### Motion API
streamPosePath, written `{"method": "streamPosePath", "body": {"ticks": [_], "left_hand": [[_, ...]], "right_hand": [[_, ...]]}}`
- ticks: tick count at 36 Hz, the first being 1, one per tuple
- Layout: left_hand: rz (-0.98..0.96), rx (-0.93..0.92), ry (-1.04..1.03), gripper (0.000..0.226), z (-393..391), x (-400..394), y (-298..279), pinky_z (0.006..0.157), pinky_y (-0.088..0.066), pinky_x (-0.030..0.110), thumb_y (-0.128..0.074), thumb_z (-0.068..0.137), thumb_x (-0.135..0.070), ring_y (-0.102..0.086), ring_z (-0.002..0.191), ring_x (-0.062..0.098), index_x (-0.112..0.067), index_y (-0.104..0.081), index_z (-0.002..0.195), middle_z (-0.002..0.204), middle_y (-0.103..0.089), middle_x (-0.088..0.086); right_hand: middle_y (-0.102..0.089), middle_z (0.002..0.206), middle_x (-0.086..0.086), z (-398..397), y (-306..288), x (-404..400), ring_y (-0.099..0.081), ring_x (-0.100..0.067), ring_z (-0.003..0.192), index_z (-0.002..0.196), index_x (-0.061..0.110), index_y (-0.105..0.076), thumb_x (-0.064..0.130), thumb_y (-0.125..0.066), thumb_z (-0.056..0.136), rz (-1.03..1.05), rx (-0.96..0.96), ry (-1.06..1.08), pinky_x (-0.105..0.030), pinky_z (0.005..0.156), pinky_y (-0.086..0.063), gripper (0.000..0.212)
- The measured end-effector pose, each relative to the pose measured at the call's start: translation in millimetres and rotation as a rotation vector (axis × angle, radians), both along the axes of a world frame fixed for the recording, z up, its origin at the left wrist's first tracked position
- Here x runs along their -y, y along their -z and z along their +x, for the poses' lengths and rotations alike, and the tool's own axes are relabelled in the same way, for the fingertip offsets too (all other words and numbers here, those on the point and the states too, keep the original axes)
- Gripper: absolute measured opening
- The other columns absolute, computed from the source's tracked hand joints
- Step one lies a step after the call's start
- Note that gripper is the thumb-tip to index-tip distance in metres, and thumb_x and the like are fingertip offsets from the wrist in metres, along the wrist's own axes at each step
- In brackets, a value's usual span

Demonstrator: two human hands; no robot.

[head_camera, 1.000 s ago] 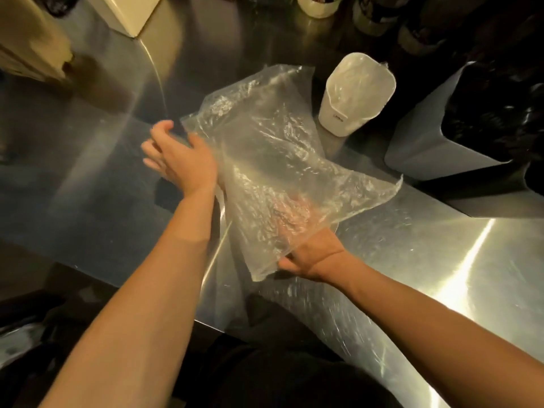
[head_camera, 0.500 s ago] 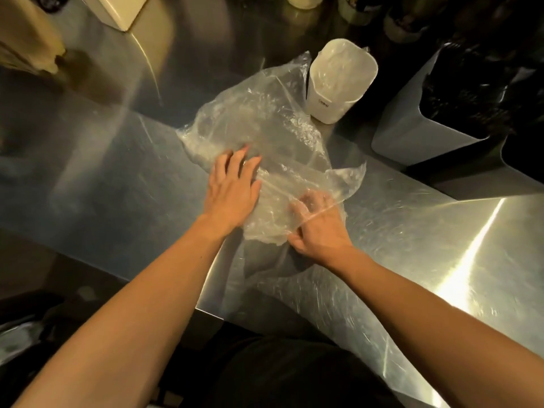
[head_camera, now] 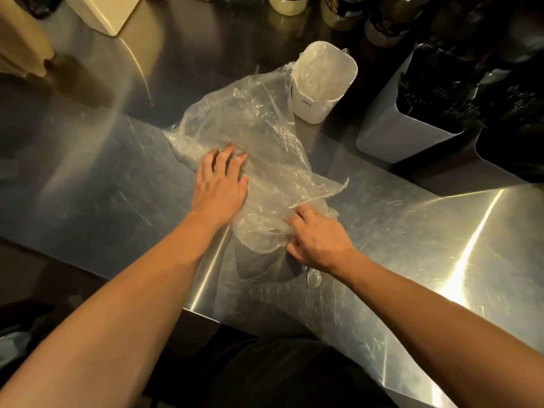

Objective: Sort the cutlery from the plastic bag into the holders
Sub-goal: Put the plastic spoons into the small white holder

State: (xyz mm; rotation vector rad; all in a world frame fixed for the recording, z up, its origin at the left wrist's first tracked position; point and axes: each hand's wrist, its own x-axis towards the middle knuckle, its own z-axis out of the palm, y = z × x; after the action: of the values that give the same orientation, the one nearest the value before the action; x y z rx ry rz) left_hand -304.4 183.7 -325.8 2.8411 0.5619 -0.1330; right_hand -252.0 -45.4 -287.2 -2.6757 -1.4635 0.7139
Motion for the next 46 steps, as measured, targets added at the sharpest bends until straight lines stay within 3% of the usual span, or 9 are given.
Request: {"method": "streamPosePath", "body": {"ticks": [7, 14, 18, 22, 29, 32, 36, 40, 46], "left_hand": [[-0.029, -0.031, -0.026, 0.053, 1.9, 0.5, -2.6, 0.121, -0.018, 0.052, -0.044, 0.100, -0.037, -0.018, 0.145, 0.035, -0.022, -0.035, 0.150, 0.161, -0.024, 0.007], [-0.081, -0.046, -0.018, 0.047, 8.7, -2.6, -21.3, 0.117, -0.024, 0.046, -0.050, 0.099, -0.032, -0.027, 0.137, 0.036, -0.018, -0.044, 0.144, 0.154, -0.033, 0.009], [-0.035, 0.082, -0.065, 0.034, 20.0, -0.8, -54.0, 0.106, -0.036, 0.043, -0.054, 0.096, -0.021, -0.041, 0.126, 0.033, -0.013, -0.061, 0.127, 0.132, -0.056, 0.010], [0.001, 0.228, -0.043, 0.031, 26.8, 39.8, -94.5, 0.100, -0.035, 0.045, -0.053, 0.094, -0.013, -0.045, 0.120, 0.033, -0.015, -0.063, 0.123, 0.124, -0.058, 0.008], [-0.442, 0.106, -0.115, 0.016, 11.5, 142.9, -127.0, 0.080, -0.050, 0.041, -0.048, 0.092, -0.013, -0.060, 0.090, 0.026, -0.018, -0.062, 0.098, 0.096, -0.067, 0.003], [-0.370, -0.168, -0.121, 0.015, -10.0, 188.3, -114.3, 0.077, -0.048, 0.038, -0.049, 0.096, -0.023, -0.061, 0.095, 0.032, -0.015, -0.057, 0.106, 0.104, -0.066, 0.009], [-0.187, -0.393, -0.068, 0.048, -38.7, 225.4, -77.3, 0.080, -0.047, 0.042, -0.056, 0.097, -0.045, -0.060, 0.111, 0.036, -0.011, -0.044, 0.127, 0.123, -0.059, 0.014], [-0.042, -0.319, -0.019, 0.044, -55.2, 236.5, -49.8, 0.075, -0.050, 0.036, -0.059, 0.098, -0.037, -0.062, 0.104, 0.028, -0.010, -0.042, 0.129, 0.123, -0.055, 0.014], [0.020, -0.239, 0.030, 0.018, -63.5, 234.8, -37.2, 0.071, -0.043, 0.034, -0.052, 0.102, -0.022, -0.059, 0.097, 0.027, -0.007, -0.054, 0.112, 0.110, -0.056, 0.012]], "right_hand": [[-0.048, 0.119, -0.012, -0.4, -8.2, 14.6, -0.060, -0.032, 0.079, 0.112, 0.006, -0.056, 0.031, -0.060, 0.086, 0.065, -0.074, -0.006, -0.039, 0.060, -0.051, 0.036], [-0.049, 0.097, -0.002, 3.0, -16.6, 48.4, -0.054, -0.027, 0.074, 0.091, 0.015, -0.056, 0.022, -0.060, 0.075, 0.379, -0.214, 0.321, -0.037, 0.066, -0.049, 0.017], [-0.041, 0.082, 0.013, 11.1, -25.0, 61.2, -0.042, -0.005, 0.073, 0.082, 0.019, -0.050, 0.015, -0.063, 0.071, 0.538, -0.230, 0.463, -0.012, 0.070, -0.035, 0.017], [-0.045, 0.080, 0.010, 14.5, -32.2, 76.5, -0.045, 0.002, 0.073, 0.079, 0.019, -0.050, 0.008, -0.069, 0.071, 0.580, -0.253, 0.573, -0.009, 0.067, -0.033, 0.022], [-0.055, 0.078, 0.004, 11.8, -42.8, 93.0, -0.044, -0.006, 0.066, 0.079, 0.014, -0.054, 0.011, -0.070, 0.073, 0.671, -0.396, 0.792, -0.019, 0.062, -0.038, 0.018], [-0.052, 0.072, 0.004, 8.0, -46.5, 105.3, -0.043, -0.011, 0.062, 0.077, 0.015, -0.053, 0.017, -0.066, 0.069, 0.760, -0.574, 0.981, -0.029, 0.059, -0.038, 0.015], [-0.044, 0.068, -0.005, 8.9, -49.9, 118.6, -0.038, -0.019, 0.058, 0.063, 0.028, -0.049, 0.018, -0.059, 0.068, 0.863, -0.775, 1.264, -0.027, 0.051, -0.033, 0.016], [-0.034, 0.056, -0.002, 9.5, -54.9, 126.4, -0.028, -0.013, 0.043, 0.071, 0.017, -0.040, -0.004, -0.046, 0.083, 0.953, -0.991, 1.467, -0.022, 0.041, -0.022, 0.024], [-0.028, 0.059, 0.001, 14.0, -53.9, 137.5, -0.027, -0.009, 0.043, 0.068, 0.018, -0.033, -0.004, -0.043, 0.082, 0.938, -1.216, 1.586, -0.025, 0.042, -0.013, 0.028]]}}
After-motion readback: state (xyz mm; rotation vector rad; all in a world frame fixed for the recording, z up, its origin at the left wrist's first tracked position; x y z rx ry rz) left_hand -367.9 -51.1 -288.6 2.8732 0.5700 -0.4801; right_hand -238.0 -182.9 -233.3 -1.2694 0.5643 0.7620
